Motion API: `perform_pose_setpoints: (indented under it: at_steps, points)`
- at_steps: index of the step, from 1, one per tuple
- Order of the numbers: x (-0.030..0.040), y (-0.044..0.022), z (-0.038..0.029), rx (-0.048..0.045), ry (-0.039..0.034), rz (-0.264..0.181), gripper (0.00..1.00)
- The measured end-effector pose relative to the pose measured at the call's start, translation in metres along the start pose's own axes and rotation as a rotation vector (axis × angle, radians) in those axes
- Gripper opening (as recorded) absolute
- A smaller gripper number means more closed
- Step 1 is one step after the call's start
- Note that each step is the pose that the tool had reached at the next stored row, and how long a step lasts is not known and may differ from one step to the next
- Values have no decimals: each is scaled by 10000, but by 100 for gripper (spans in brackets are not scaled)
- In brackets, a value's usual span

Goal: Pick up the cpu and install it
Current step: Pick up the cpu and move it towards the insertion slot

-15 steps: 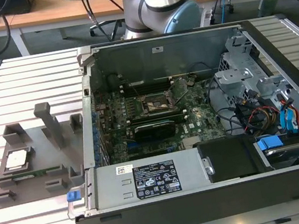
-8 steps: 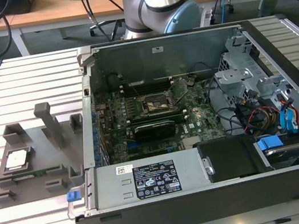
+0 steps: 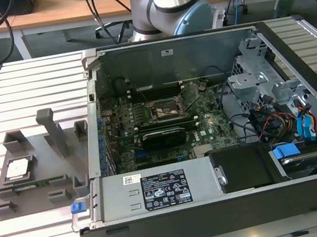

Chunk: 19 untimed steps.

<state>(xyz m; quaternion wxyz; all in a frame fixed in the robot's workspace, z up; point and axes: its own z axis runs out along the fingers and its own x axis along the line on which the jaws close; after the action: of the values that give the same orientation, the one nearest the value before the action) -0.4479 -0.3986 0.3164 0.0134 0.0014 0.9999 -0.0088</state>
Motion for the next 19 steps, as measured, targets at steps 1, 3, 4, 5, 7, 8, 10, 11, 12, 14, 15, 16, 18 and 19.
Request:
perform_pose_setpoints:
  at_steps: [1,3,4,5,7,8,10,11,12,14,15,16,18,19]
  points:
    - [0,0,8,0,0,0,66]
    - [0,0,24,0,-1,0,66]
    - [1,1,31,0,0,-1,66]
    - [1,1,38,0,-1,0,66]
    - [1,1,53,0,0,0,66]
    - [1,1,61,0,-1,0,66]
    - [2,1,76,0,0,-1,66]
    - [2,2,84,0,0,0,66]
    - [2,2,91,0,0,0,66]
    - [3,2,109,0,-1,0,66]
    - [3,2,118,0,0,0,66]
    - [3,2,125,0,-1,0,66]
    - [4,3,144,0,0,0,66]
    - [4,3,150,0,0,0,66]
